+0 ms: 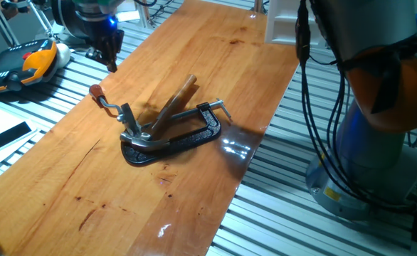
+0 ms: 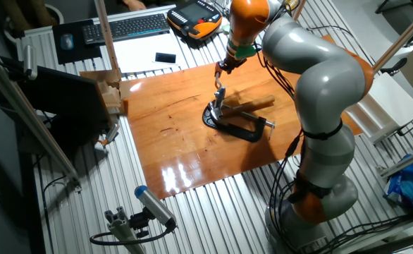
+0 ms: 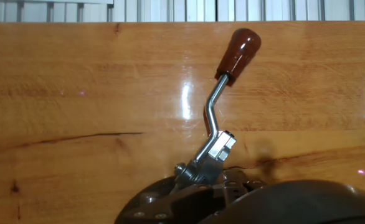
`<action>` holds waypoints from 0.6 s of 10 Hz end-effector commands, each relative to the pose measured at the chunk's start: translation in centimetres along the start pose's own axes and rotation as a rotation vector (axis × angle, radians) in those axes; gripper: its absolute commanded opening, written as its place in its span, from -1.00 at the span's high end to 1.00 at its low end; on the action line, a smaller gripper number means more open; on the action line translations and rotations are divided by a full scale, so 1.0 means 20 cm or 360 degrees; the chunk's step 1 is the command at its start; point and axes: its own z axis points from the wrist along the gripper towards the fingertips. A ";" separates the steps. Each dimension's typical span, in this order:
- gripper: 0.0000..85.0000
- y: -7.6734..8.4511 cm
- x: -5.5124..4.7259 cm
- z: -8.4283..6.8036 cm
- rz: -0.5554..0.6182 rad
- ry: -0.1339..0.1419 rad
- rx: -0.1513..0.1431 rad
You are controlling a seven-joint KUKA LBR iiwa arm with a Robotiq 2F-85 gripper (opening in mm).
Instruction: Push down the lever
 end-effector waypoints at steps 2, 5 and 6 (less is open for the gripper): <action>1.00 0.00 0.01 -0.01 0.0008 0.0003 0.0009; 1.00 0.01 0.02 -0.02 0.0000 0.0016 0.0043; 1.00 0.01 0.02 -0.02 -0.0010 0.0021 0.0048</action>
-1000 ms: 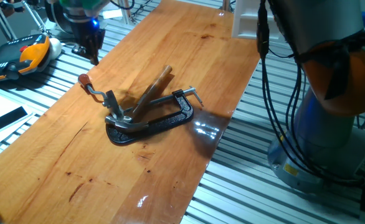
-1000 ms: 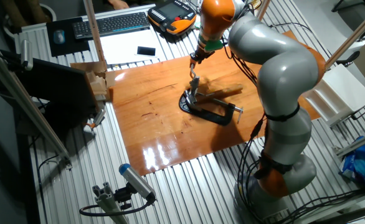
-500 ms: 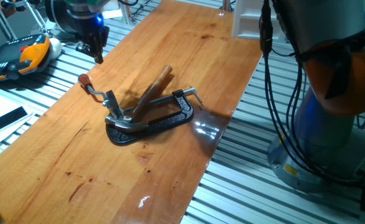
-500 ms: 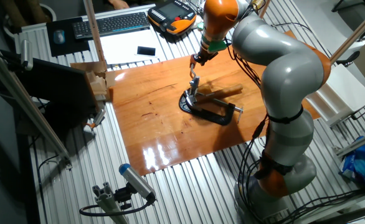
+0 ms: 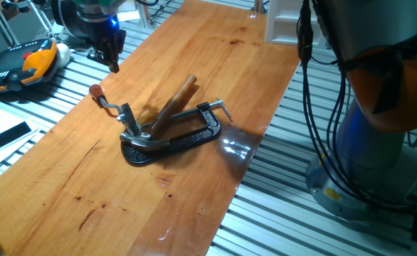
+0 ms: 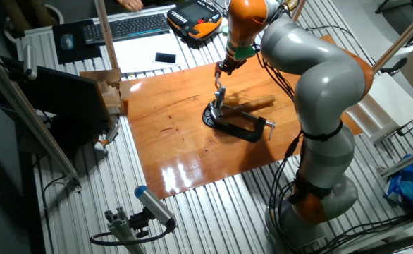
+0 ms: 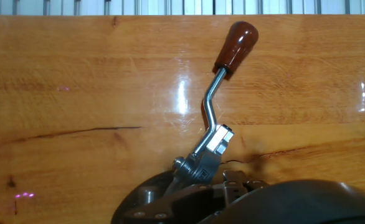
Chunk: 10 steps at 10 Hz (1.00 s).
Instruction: Push down the lever
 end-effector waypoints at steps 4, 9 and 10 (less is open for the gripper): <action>1.00 0.01 0.00 -0.01 -0.0036 0.0006 0.0019; 1.00 0.02 -0.01 -0.02 -0.0025 -0.0001 0.0042; 1.00 0.02 -0.01 -0.02 -0.0025 -0.0006 0.0042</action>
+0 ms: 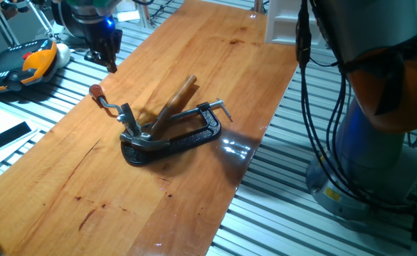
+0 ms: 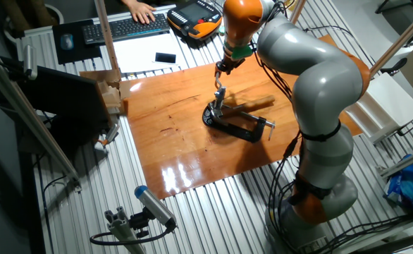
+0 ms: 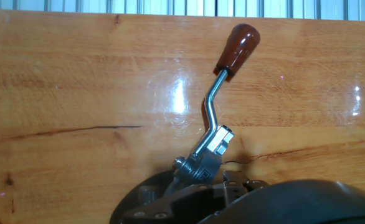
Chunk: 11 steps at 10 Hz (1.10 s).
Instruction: Push down the lever
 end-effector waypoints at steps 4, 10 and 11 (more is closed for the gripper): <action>1.00 0.00 0.00 0.00 0.0019 -0.0004 -0.0025; 1.00 0.00 0.00 0.00 0.0052 -0.0017 -0.0074; 1.00 0.00 0.00 0.00 0.0058 -0.0012 -0.0081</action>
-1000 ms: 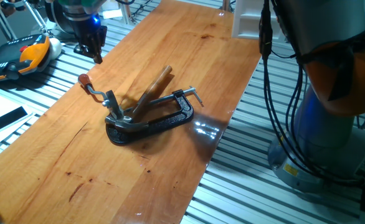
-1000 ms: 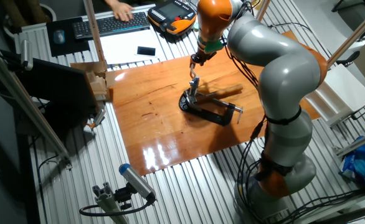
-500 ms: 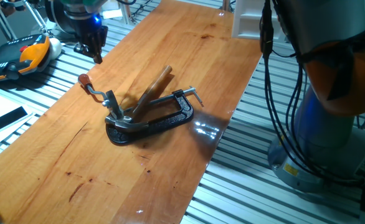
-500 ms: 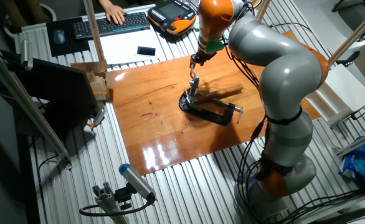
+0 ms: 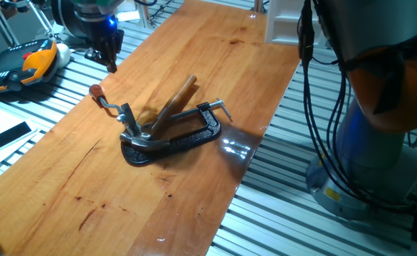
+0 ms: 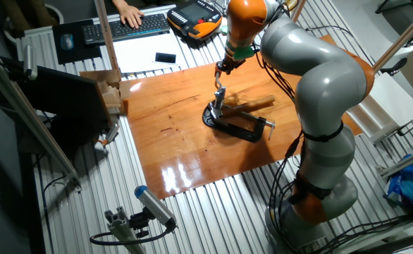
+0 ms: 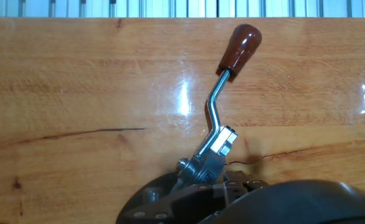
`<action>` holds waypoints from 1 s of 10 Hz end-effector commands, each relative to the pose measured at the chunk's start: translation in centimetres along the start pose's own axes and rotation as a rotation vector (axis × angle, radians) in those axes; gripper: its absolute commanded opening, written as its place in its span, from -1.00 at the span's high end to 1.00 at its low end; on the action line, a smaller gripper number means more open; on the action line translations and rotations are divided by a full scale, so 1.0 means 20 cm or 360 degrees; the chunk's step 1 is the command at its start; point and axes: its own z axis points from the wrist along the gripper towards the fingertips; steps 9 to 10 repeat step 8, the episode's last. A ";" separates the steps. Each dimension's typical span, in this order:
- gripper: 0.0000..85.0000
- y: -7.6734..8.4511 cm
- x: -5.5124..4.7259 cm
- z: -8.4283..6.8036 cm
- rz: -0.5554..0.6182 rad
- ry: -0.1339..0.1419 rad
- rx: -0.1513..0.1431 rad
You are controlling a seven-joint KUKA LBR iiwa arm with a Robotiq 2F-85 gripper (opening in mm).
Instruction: Push down the lever
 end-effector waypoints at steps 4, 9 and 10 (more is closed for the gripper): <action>1.00 0.00 0.00 0.00 0.0002 0.0000 0.0007; 1.00 0.00 0.00 0.00 0.0003 0.0000 0.0016; 1.00 0.00 0.00 0.00 0.0003 0.0000 0.0016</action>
